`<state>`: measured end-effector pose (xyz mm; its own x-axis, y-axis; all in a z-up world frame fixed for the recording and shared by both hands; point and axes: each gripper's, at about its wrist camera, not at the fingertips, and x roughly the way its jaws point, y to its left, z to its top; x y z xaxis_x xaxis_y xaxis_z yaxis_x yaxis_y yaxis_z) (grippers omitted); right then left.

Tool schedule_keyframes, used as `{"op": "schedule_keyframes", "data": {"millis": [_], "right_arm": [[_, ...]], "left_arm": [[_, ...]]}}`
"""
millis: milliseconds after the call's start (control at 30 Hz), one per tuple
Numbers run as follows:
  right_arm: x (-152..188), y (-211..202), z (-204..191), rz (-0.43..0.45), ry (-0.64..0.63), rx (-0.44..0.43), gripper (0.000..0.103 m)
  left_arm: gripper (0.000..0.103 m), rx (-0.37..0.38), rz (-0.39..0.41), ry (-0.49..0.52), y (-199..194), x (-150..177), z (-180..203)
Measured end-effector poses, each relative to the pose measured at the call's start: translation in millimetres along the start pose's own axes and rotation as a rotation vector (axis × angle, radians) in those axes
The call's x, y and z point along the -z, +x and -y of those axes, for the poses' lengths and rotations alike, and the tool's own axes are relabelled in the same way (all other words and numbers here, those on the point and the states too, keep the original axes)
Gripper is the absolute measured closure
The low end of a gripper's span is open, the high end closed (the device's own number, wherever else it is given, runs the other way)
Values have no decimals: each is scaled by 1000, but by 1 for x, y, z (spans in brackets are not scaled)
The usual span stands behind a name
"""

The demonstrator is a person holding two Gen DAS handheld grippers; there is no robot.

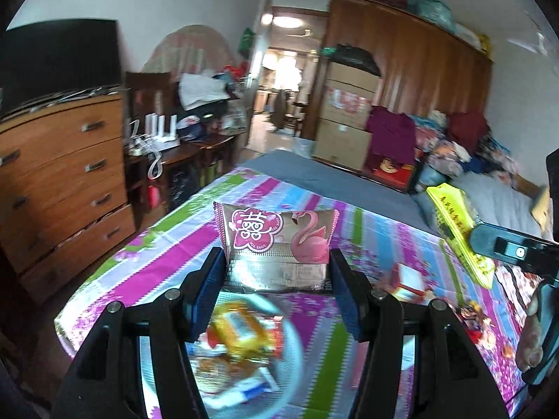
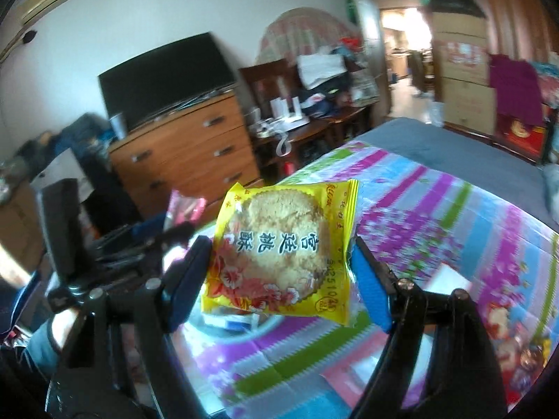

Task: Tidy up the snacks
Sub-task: 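Carry the yellow pastry bag and pink flamingo packet over the white basket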

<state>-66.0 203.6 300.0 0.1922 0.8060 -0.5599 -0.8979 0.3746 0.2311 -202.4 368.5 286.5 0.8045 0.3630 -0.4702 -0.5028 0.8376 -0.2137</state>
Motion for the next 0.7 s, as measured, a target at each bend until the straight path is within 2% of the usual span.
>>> {"op": "schedule_keyframes", "data": {"millis": [167, 433, 700], "right_arm": [[-9, 51, -27, -84, -16, -63, 24], [-16, 123, -51, -209, -20, -104, 24], [-5, 163, -58, -310, -15, -108, 24]], "left_arm": [[42, -42, -29, -56, 12, 2, -46], [42, -91, -103, -116, 44, 13, -100], [42, -115, -181, -135, 78, 29, -125]]}}
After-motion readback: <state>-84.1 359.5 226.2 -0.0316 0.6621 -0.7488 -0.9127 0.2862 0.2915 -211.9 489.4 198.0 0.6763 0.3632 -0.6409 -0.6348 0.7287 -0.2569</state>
